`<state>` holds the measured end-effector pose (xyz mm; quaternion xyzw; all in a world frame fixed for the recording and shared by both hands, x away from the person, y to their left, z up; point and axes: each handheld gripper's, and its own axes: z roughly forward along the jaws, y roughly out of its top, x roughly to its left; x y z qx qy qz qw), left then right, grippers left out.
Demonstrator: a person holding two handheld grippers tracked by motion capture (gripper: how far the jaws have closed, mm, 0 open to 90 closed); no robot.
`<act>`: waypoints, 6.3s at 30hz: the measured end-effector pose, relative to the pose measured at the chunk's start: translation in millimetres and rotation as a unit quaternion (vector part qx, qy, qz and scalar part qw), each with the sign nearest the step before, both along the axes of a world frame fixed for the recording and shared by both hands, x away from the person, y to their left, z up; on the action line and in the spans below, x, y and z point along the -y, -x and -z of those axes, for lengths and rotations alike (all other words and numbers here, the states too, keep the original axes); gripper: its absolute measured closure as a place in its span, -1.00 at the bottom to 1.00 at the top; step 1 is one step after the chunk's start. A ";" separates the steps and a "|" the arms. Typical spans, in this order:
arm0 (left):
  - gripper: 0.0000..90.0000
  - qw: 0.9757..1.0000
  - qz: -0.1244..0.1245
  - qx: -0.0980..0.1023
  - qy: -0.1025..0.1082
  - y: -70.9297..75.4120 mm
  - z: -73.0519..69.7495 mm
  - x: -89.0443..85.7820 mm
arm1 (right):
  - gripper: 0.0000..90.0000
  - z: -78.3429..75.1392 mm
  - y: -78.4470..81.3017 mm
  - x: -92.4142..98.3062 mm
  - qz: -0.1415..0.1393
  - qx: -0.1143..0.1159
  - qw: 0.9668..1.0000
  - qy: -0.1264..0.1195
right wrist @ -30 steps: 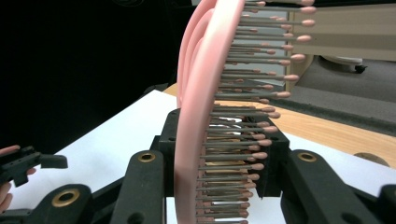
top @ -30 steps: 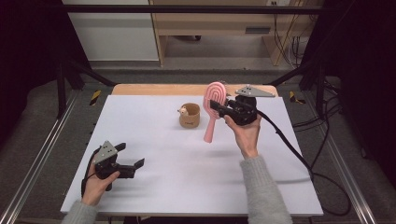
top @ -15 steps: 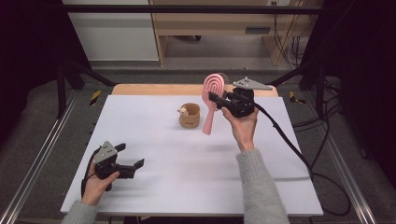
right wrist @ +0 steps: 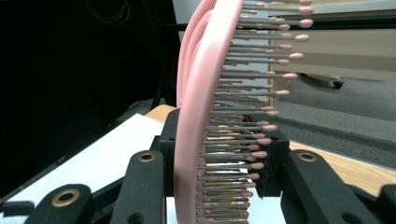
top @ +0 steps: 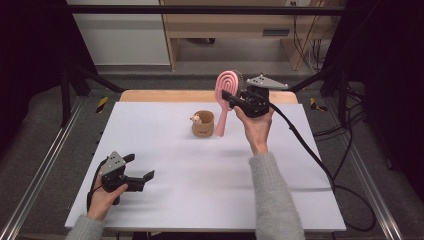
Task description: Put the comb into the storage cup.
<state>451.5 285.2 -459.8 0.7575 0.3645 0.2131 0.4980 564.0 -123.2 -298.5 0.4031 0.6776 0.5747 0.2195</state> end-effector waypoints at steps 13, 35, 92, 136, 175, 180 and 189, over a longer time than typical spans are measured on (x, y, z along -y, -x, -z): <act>-1.00 1.000 0.000 -0.001 -0.001 -0.2 0.5 -0.6 | 0.40 -8.4 -14.2 -2.1 0.011 0.008 1.000 -0.009; -1.00 1.000 0.003 -0.002 -0.001 -0.6 0.8 -0.6 | 0.40 -14.5 -34.3 -12.4 0.020 0.011 1.000 -0.016; -1.00 1.000 0.008 -0.006 -0.002 -1.8 3.7 -1.2 | 0.40 15.9 -81.5 -41.7 0.033 -0.013 0.999 -0.026; -1.00 1.000 0.010 -0.007 -0.001 -1.4 3.8 -0.7 | 0.40 57.9 -86.0 -59.1 0.035 -0.043 0.998 -0.019; -1.00 1.000 0.009 -0.009 -0.005 -1.8 5.2 0.4 | 0.39 85.8 -85.1 -34.1 0.056 -0.079 0.993 -0.060; -1.00 1.000 0.009 -0.008 -0.004 -1.6 4.9 0.4 | 0.38 86.0 -85.2 -34.1 0.059 -0.078 0.993 -0.059; -1.00 1.000 0.010 -0.008 -0.005 -1.6 5.0 0.4 | 0.36 86.1 -85.8 -32.9 0.070 -0.077 0.993 -0.047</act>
